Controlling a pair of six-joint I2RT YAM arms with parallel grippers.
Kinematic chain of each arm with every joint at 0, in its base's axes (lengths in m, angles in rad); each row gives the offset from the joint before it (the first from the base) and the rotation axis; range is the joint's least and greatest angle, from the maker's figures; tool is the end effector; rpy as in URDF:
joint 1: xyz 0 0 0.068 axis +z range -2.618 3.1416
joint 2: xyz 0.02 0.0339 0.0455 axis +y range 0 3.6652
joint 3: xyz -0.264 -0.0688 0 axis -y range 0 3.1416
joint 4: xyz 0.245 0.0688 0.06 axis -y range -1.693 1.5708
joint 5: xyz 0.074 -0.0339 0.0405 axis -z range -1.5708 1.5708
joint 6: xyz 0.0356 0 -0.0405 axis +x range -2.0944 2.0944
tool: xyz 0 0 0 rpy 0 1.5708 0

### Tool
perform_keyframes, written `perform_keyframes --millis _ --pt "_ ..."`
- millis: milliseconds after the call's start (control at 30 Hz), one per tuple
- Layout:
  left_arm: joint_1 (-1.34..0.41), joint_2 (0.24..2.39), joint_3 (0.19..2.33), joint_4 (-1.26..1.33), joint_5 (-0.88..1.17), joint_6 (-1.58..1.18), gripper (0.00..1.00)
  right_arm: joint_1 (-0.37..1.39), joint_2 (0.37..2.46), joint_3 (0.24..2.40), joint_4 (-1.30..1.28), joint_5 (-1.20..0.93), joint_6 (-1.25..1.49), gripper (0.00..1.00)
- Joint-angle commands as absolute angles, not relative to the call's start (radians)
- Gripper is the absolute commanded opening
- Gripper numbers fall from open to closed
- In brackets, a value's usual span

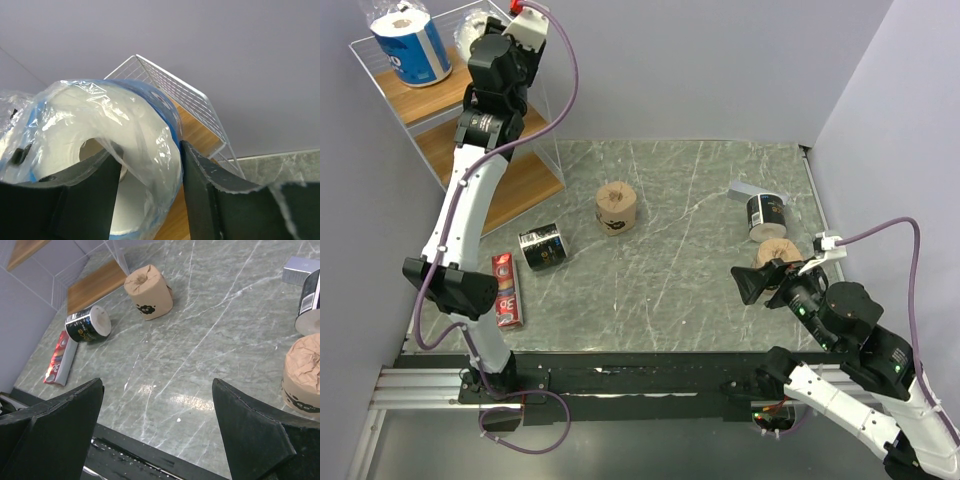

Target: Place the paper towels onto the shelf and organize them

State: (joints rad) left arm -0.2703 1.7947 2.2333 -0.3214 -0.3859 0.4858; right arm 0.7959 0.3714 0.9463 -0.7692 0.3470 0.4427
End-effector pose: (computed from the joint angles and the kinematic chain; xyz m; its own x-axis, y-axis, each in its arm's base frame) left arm 0.3709 -0.0889 0.5418 0.0470 0.4359 -0.8988 -0.1524 0.8924 0.4248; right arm 0.0453 0.0290 0.3721 -0.3099 0.2593 -0.9147 -0.3383 0.8690 0.3610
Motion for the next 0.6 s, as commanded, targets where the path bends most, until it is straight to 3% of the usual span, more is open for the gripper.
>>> perform_keyframes --millis 0,267,567 --pt "-0.242 1.795 2.313 -0.187 -0.356 0.499 0.58 0.796 0.359 0.986 -0.759 0.367 0.43 0.96" --pt "-0.224 1.816 2.332 -0.178 -0.35 0.491 0.71 0.795 0.354 0.989 -0.764 0.353 0.433 0.96" --pt "-0.224 1.738 2.266 -0.195 -0.342 0.423 0.75 0.795 0.339 0.982 -0.77 0.325 0.449 0.96"
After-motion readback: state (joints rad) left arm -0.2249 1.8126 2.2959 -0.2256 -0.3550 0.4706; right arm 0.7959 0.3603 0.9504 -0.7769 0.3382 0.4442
